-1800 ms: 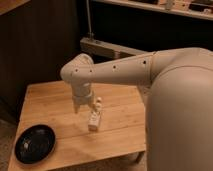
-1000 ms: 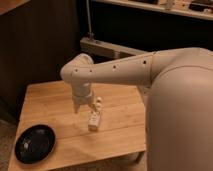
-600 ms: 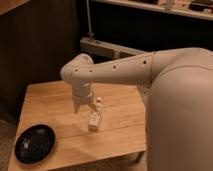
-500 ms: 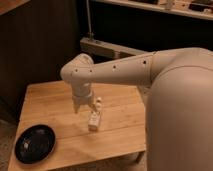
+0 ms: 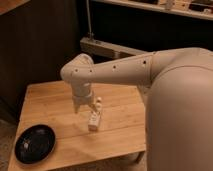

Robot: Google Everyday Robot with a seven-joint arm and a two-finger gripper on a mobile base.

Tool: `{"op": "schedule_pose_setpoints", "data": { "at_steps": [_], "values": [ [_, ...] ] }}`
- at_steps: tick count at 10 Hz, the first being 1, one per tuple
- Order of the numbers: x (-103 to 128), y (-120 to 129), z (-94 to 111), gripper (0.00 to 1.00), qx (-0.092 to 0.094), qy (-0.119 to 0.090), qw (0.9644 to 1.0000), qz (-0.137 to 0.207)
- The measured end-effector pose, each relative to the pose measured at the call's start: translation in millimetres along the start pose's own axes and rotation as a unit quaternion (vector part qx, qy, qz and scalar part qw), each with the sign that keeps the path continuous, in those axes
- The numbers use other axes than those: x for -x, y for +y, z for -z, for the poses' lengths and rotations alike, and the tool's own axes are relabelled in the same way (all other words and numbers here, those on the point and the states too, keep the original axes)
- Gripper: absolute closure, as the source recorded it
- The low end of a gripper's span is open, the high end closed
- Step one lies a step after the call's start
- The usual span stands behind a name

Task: Place the bottle in the ceramic bowl

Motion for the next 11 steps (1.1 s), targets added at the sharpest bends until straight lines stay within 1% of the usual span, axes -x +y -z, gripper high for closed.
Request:
{"op": "schedule_pose_setpoints", "data": {
  "at_steps": [9,10,11],
  "values": [
    [-0.1,-1.2,-0.8,0.35,0.002,0.001,1.0,-0.001],
    [2.0,0.3,-1.7,0.35,0.011,-0.002,0.9999,-0.001],
    [7.2,-1.1,-6.8,0.35,0.024,-0.004,0.9997,-0.001]
  ]
}}
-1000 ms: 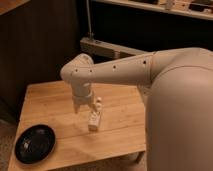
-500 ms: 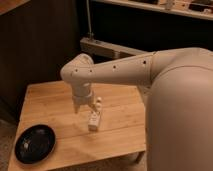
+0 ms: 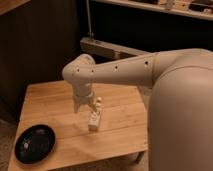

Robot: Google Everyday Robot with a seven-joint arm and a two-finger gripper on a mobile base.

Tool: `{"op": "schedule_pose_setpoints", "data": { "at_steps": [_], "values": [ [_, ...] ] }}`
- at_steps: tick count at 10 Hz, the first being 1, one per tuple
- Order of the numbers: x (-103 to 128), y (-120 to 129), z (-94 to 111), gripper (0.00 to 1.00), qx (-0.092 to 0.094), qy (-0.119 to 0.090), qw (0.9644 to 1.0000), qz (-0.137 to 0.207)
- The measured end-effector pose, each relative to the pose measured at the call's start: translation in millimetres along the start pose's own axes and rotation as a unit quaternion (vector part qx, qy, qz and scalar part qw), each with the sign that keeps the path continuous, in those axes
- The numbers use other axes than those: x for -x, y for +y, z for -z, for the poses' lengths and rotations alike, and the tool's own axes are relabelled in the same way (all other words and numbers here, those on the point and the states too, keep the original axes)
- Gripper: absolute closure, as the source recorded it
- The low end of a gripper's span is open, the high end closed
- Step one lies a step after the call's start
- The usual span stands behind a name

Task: Place the bottle in the ceramic bowl

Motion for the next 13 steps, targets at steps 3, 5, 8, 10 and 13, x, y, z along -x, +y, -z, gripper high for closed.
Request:
{"op": "schedule_pose_setpoints", "data": {
  "at_steps": [3,5,8,10,13],
  "values": [
    [26,-12,-17,0.35,0.039,-0.007,0.9992,-0.005],
    [27,-13,-18,0.35,0.043,-0.009,0.999,-0.006],
    [27,-13,-18,0.35,0.043,-0.009,0.999,-0.007],
    [27,-11,-18,0.35,0.043,-0.008,0.999,-0.004],
    [26,-11,-18,0.35,0.043,-0.008,0.999,-0.005]
  ]
}}
